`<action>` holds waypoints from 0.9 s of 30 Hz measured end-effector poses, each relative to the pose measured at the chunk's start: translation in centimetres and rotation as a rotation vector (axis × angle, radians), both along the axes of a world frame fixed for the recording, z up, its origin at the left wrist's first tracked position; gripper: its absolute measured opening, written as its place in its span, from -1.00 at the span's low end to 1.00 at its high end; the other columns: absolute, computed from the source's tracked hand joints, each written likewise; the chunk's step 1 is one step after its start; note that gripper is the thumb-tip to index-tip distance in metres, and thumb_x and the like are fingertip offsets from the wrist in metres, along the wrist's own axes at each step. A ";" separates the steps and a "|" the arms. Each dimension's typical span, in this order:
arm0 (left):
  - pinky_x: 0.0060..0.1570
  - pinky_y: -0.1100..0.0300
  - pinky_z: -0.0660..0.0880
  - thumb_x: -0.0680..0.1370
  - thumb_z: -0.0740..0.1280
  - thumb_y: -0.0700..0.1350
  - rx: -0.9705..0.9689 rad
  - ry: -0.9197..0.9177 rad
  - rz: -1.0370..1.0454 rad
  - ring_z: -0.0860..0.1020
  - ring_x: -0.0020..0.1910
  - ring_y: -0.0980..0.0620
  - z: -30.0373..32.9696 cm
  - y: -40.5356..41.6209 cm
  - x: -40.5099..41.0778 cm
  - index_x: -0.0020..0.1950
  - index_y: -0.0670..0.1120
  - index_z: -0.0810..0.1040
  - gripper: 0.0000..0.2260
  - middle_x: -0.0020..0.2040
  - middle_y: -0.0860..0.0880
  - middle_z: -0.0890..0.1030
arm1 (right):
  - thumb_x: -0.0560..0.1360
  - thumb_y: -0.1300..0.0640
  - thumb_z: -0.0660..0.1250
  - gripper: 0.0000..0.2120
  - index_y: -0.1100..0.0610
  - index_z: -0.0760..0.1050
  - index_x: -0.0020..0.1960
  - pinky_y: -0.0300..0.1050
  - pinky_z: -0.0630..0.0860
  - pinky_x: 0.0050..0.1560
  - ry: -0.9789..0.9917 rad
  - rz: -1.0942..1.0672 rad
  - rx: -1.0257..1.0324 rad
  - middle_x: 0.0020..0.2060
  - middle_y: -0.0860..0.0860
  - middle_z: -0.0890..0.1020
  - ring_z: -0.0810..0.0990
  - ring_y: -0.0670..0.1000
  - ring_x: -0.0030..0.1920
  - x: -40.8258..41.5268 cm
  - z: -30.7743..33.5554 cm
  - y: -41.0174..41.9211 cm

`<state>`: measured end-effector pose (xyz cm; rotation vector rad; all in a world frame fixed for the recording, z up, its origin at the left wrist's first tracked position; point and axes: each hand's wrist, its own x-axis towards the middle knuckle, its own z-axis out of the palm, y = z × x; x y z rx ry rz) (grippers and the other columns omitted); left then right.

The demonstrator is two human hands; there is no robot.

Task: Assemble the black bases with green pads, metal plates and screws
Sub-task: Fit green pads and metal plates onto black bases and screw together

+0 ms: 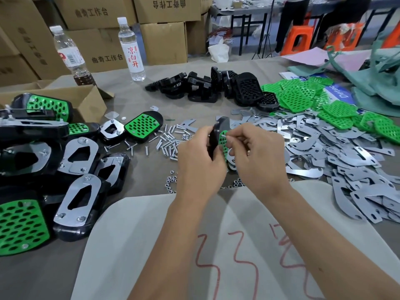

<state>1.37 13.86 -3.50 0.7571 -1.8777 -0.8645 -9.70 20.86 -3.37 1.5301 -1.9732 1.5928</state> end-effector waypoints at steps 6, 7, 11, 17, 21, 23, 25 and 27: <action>-0.03 0.07 0.63 0.50 0.39 -0.22 -0.043 -0.034 -0.049 0.67 -0.12 0.16 0.0 -0.1 -0.1 0.14 0.12 0.56 -0.70 -0.17 0.31 0.67 | 0.58 0.36 0.38 -0.81 0.13 0.64 -0.15 -0.21 0.54 -0.36 -0.696 0.260 -0.023 -0.35 0.07 0.69 0.60 -0.02 -0.39 -0.8 -0.4 -0.4; -0.02 0.13 0.62 0.50 0.40 -0.20 -0.025 -0.022 -0.045 0.66 -0.11 0.20 0.0 -0.1 -0.3 0.17 0.14 0.56 -0.69 -0.17 0.36 0.65 | 0.58 0.33 0.40 -0.84 0.14 0.65 -0.13 -0.20 0.54 -0.36 -0.736 0.281 -0.027 -0.35 0.09 0.69 0.59 0.00 -0.39 -1.0 -0.4 -0.4; -0.04 0.23 0.62 0.54 0.39 -0.30 0.245 0.154 0.053 0.70 -0.08 0.21 0.3 -0.8 0.0 0.12 0.02 0.66 -0.73 -0.12 0.16 0.73 | 0.60 0.21 0.44 -0.86 0.15 0.59 0.15 -0.12 0.57 -0.31 -0.728 0.324 0.020 -0.28 0.11 0.72 0.62 0.02 -0.34 -1.2 -0.9 -0.6; 0.22 -0.18 0.61 0.52 0.53 -0.23 0.830 0.723 0.315 0.71 0.10 -0.15 1.1 -4.3 2.7 -0.08 -0.13 0.64 -0.91 0.03 -0.17 0.74 | 0.56 0.17 0.48 -0.88 0.11 0.68 0.09 -0.33 0.46 -0.06 0.072 0.178 0.382 -0.17 -0.10 0.62 0.53 -0.26 -0.18 0.3 -1.8 -0.8; 0.16 -0.20 0.64 0.51 0.55 -0.20 0.882 0.763 0.364 0.71 0.12 -0.20 1.2 -4.7 3.5 -0.03 -0.17 0.61 -0.85 0.10 -0.24 0.72 | 0.57 -0.03 0.45 -0.75 0.04 0.66 0.19 -0.01 0.46 0.06 0.278 0.201 0.509 0.01 -0.02 0.55 0.49 0.01 0.09 1.6 -1.4 -1.2; 0.18 -0.15 0.64 0.53 0.53 -0.20 0.892 0.745 0.363 0.71 0.10 -0.18 1.3 -4.7 3.6 -0.01 -0.15 0.59 -0.86 0.15 -0.25 0.71 | 0.57 -0.02 0.44 -0.78 0.02 0.66 0.18 0.01 0.46 0.06 0.314 0.245 0.540 0.04 -0.01 0.53 0.45 0.03 0.14 2.6 -1.0 -1.5; 0.19 -0.13 0.62 0.54 0.50 -0.22 0.915 0.727 0.359 0.69 0.08 -0.16 1.3 -4.8 3.7 -0.01 -0.12 0.58 -0.88 0.18 -0.25 0.70 | 0.58 0.04 0.41 -0.84 0.02 0.64 0.14 0.05 0.47 0.08 0.324 0.302 0.608 0.06 -0.01 0.50 0.43 0.04 0.15 3.3 -0.8 -2.0; 0.12 -0.09 0.63 0.55 0.47 -0.25 0.939 0.715 0.354 0.67 0.02 -0.15 1.2 -4.9 3.8 -0.02 -0.10 0.58 -0.89 0.16 -0.24 0.70 | 0.59 0.09 0.40 -0.92 0.05 0.60 0.07 0.07 0.46 0.11 0.333 0.328 0.648 0.05 -0.01 0.50 0.43 0.05 0.15 3.5 -0.7 -2.3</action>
